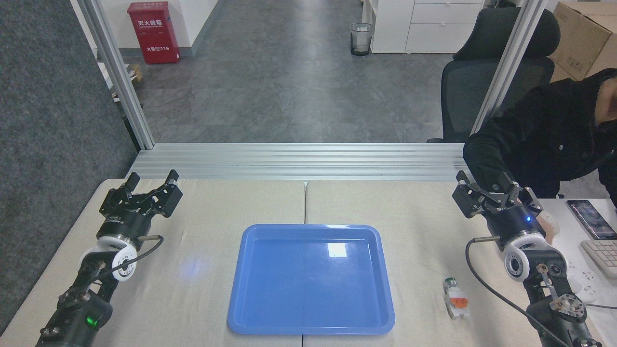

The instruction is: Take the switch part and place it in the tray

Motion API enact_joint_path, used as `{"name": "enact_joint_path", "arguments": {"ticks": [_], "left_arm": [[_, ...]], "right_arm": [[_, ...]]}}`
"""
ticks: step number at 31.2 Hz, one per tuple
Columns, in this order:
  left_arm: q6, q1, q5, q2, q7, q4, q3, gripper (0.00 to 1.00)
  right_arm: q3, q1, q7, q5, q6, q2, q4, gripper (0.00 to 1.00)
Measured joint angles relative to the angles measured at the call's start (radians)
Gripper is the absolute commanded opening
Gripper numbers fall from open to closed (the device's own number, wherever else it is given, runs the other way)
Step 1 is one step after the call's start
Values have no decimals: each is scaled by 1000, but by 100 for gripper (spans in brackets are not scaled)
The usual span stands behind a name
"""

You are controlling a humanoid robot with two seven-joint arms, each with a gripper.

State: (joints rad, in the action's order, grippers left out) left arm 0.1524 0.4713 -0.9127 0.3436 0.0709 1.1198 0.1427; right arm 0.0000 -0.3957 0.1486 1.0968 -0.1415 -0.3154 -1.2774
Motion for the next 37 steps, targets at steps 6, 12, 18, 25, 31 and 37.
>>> {"name": "enact_joint_path", "arguments": {"ticks": [6,12,18,25,31,37], "left_arm": [[0,0,0,0,0,0,0,100],[0,0,0,0,0,0,0,100],[0,0,0,0,0,0,0,100],[0,0,0,0,0,0,0,100],[0,0,0,0,0,0,0,100],[1,0,0,0,0,0,0,100]], "right_arm": [[0,1,0,0,0,1,0,100],[0,1,0,0,-1,3,0,100],[0,1,0,0,-1,5,0,100],[0,2,0,0,-1,6,0,100],[0,2,0,0,-1,7,0,100],[0,3,0,0,-1,7,0,100]]}}
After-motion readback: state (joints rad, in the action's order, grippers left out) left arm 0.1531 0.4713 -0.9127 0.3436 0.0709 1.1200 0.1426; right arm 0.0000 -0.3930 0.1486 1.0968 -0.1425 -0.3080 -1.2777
